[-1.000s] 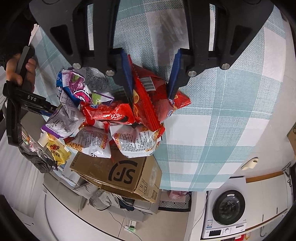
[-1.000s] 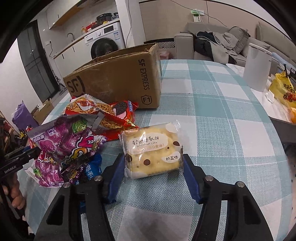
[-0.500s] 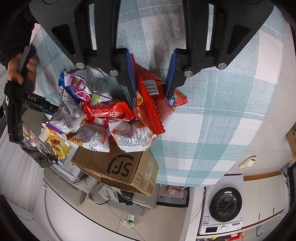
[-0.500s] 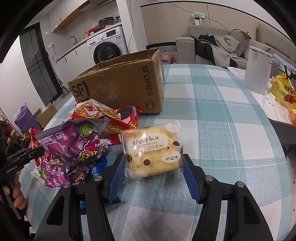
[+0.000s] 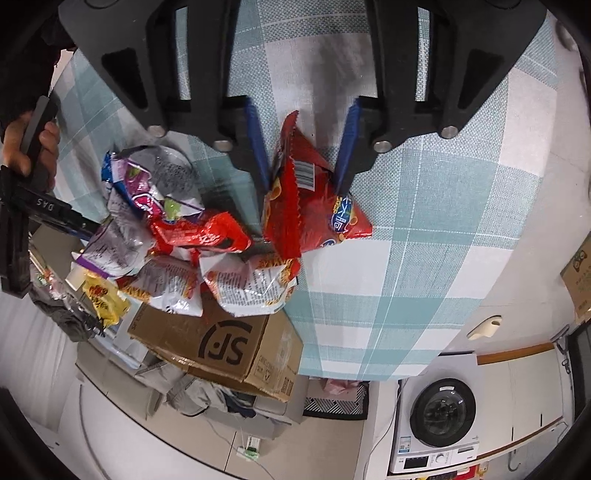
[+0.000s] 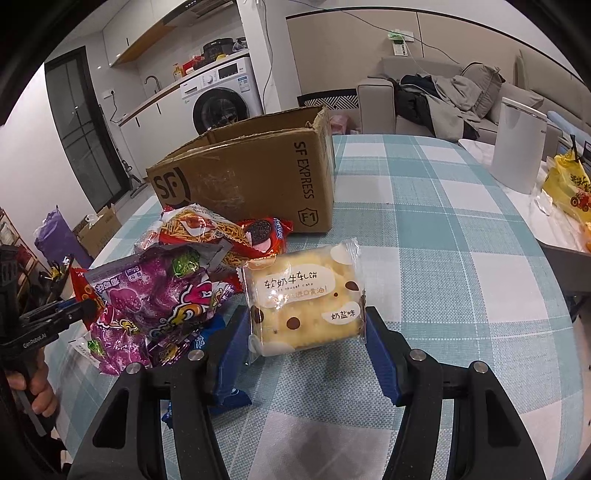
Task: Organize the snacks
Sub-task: 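Lift the red chip bag and yellow cake and carry both over the cardboard box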
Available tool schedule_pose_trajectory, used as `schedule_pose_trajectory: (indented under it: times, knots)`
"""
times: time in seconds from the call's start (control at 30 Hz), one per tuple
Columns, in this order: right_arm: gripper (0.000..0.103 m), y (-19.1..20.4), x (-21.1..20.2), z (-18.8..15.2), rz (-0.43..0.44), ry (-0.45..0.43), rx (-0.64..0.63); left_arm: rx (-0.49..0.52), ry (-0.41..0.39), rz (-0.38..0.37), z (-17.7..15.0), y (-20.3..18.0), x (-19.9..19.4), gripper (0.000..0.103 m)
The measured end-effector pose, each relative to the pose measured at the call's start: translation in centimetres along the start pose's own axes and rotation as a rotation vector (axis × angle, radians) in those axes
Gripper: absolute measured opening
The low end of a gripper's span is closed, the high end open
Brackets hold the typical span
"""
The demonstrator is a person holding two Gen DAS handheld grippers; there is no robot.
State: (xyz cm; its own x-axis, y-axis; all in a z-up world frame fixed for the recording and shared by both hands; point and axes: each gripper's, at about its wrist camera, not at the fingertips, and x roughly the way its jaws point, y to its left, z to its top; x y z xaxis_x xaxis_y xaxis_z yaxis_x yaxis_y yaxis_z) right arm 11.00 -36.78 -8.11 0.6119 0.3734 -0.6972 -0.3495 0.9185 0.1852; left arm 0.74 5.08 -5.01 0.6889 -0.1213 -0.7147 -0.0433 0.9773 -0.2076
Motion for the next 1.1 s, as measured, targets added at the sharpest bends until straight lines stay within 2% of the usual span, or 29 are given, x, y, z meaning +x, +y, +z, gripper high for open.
schedule_pose_trajectory:
  times: [0.1, 0.3, 0.47, 0.6, 0.67, 0.93, 1.1]
  knots:
    - [0.062, 0.0, 0.1, 0.0, 0.001, 0.002, -0.003, 0.004, 0.005, 0.048, 0.1, -0.1, 0.8, 0.057]
    - [0.062, 0.0, 0.5, 0.1, 0.003, 0.010, -0.005, 0.022, 0.047, 0.091, 1.2, -0.9, 2.8, 0.062]
    - [0.062, 0.0, 0.8, 0.1, 0.003, 0.014, -0.005, 0.017, 0.074, 0.102, 2.2, -1.2, 4.4, 0.062]
    - [0.062, 0.0, 0.8, 0.1, 0.007, 0.013, -0.003, 0.014, 0.053, 0.071, 2.5, -1.1, 4.4, 0.048]
    - [0.062, 0.0, 0.8, 0.1, 0.008, 0.010, -0.003, 0.005, 0.044, 0.057, 2.5, -0.9, 4.2, 0.046]
    - [0.062, 0.2, 0.0, 0.2, 0.015, -0.023, -0.004, -0.032, -0.014, 0.039, 2.3, 0.3, 2.3, 0.045]
    - [0.062, 0.6, -1.1, 0.7, 0.023, -0.061, -0.007, -0.030, -0.079, 0.030, 2.8, 0.3, 0.1, 0.045]
